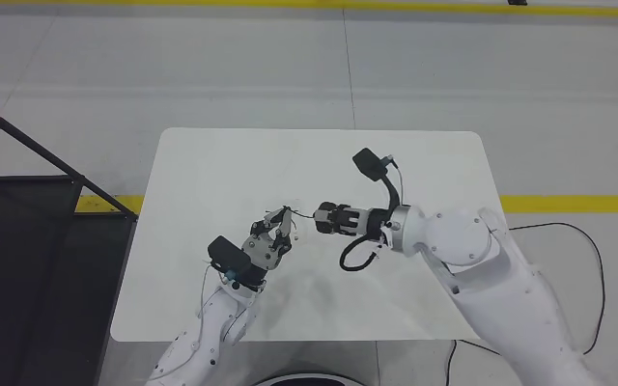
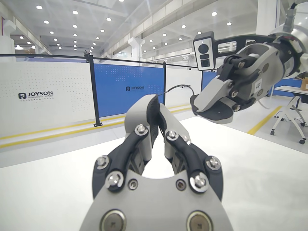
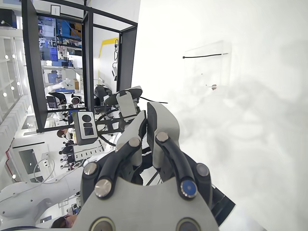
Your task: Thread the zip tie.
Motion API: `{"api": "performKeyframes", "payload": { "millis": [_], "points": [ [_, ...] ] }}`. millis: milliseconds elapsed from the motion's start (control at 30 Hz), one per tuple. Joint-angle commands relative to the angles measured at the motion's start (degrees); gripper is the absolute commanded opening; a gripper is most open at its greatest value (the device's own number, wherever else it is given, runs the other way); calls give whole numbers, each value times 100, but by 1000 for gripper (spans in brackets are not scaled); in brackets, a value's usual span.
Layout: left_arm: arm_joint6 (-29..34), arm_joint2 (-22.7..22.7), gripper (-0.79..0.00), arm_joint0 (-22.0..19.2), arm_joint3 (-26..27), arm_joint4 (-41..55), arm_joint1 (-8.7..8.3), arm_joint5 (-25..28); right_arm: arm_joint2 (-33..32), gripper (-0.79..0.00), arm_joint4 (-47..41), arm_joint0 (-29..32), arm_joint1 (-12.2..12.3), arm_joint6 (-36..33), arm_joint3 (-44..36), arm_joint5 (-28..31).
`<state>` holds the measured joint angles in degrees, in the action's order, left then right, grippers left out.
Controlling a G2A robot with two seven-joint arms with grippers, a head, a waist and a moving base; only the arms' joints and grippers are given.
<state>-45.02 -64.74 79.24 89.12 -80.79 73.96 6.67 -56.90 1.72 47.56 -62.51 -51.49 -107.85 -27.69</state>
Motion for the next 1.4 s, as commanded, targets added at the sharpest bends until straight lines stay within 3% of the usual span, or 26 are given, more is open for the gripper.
{"api": "performKeyframes", "payload": {
  "millis": [0, 700, 1033, 1367],
  "points": [
    [-8, -1, -785, 1, 5, -6, 3, 16, 7, -785, 11, 1, -1, 5, -4, 43],
    [-39, -23, -785, 38, 77, 2, 23, 55, 86, -785, 225, -50, -16, -53, -7, -16],
    [-180, -69, -785, 106, 142, -173, 18, 110, 231, -785, 460, -156, -48, 35, 45, -414],
    [-212, -26, -785, 80, 58, -334, 41, -21, 40, -785, 211, 52, -50, 250, -81, -69]
  ]
}}
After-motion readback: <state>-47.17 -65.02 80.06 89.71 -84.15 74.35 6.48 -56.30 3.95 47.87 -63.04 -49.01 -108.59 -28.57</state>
